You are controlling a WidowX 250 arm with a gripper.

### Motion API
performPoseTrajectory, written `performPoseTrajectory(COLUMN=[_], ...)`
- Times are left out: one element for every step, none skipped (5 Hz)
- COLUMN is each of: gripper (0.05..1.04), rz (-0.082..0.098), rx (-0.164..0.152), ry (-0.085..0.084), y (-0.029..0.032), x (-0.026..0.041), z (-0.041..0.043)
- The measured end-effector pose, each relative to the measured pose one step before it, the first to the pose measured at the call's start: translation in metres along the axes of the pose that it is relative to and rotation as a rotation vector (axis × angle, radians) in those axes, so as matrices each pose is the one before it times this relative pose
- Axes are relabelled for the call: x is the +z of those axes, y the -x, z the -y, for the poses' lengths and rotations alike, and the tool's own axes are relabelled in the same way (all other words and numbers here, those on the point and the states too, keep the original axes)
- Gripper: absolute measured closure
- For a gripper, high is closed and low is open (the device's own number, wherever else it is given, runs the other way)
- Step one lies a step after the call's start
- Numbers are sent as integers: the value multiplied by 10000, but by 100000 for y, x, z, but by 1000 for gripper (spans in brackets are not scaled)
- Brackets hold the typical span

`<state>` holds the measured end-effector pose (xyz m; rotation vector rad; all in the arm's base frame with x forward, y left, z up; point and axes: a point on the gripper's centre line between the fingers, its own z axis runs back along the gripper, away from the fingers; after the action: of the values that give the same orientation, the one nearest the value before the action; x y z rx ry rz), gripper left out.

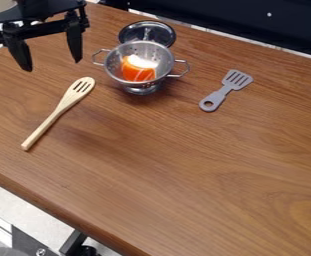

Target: Move the wooden spatula in the center of table

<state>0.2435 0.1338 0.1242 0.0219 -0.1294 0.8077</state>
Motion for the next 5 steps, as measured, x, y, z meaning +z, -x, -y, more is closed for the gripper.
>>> performPoseTrajectory(gripper=[85, 85, 85, 85, 85], rz=[-292, -174, -363, 255, -141], rx=[-3, -263, -1177, -1226, -1427], ry=[-94, -68, -76, 119, 91], y=[368, -105, -376, -181, 665], x=[-776, -508, -739, -658, -1669], z=[-111, -493, -751, -552, -558])
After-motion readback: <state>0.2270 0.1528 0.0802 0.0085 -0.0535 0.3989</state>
